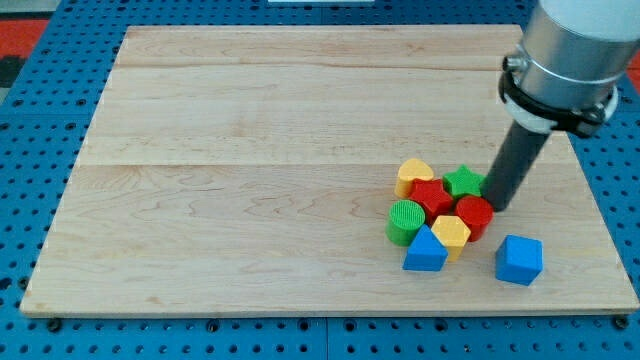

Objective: Push the blue cube below the yellow hexagon

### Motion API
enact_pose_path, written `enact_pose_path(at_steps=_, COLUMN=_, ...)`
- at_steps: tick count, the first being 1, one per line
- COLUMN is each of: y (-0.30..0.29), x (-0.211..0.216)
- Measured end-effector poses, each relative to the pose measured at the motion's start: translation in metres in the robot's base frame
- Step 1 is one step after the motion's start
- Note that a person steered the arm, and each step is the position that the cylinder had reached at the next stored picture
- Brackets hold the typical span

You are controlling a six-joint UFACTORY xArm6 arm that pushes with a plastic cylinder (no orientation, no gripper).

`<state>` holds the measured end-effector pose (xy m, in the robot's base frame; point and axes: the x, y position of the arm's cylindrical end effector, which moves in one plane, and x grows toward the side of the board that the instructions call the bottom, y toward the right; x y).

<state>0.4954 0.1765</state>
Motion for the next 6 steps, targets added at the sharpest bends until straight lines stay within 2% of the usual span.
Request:
enact_pose_path(at_steps=1, y=-0.019, x=-0.019)
enact_pose_path(at_steps=2, y=0.054, x=-0.02)
enact_pose_path(at_steps=3, y=0.066, x=0.024)
enact_pose_path(at_steps=4, y=0.057, x=0.068)
enact_pose_path(at_steps=5, y=0.013, x=0.07)
enact_pose_path(at_steps=6, y=-0.018, x=0.054)
